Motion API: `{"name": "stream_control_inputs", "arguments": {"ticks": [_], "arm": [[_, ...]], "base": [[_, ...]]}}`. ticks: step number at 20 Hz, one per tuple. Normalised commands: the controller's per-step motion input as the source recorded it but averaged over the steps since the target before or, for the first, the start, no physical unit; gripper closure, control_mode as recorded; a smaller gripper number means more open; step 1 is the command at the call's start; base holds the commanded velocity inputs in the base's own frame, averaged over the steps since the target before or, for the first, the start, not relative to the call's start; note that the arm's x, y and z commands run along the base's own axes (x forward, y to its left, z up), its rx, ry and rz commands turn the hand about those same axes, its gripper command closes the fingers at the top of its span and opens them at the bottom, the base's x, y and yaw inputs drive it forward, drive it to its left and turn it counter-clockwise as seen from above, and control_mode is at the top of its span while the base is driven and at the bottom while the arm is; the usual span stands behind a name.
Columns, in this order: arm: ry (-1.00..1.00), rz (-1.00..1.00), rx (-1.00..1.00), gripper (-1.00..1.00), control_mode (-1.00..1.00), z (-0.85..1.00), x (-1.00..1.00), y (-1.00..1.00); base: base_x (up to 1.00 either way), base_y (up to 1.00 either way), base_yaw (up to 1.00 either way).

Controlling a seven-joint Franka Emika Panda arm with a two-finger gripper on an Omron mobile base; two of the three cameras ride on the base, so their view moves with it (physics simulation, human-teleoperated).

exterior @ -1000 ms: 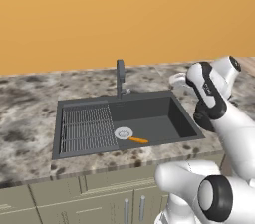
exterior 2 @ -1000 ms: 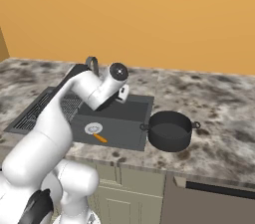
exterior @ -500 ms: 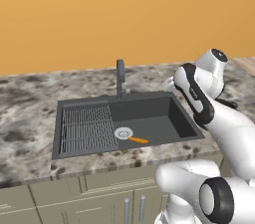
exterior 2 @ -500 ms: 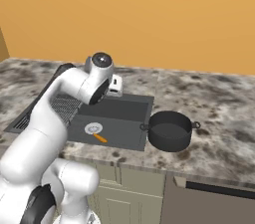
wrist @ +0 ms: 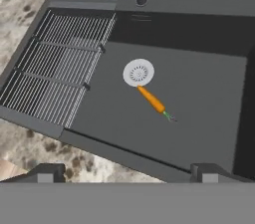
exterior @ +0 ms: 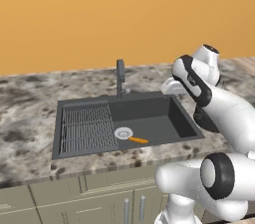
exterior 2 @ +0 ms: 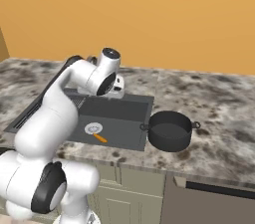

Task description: Dump the carrot from the pot into the sink. Then turn on the water and wash the carrot. Then turn off the water and put the carrot back in the pot.

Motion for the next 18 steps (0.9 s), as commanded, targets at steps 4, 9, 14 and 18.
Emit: {"name": "stream_control_inputs", "arguments": {"ticks": [4, 9, 14, 18], "arm": [[0.01, 0.04, 0.0, -1.0, -1.0, -0.45, -0.02, 0.08], [-0.13, 0.0, 0.0, -1.0, -1.0, -0.61, -0.18, 0.05], [-0.12, 0.0, -0.01, -1.0, -1.0, -0.51, -0.03, 0.19], [0.0, 0.0, -0.06, -1.0, -1.0, -0.32, 0.01, 0.32]], "base": [[0.0, 0.0, 0.0], [0.0, 0.0, 0.0], [0.0, 0.0, 0.0], [0.0, 0.0, 0.0]]}}
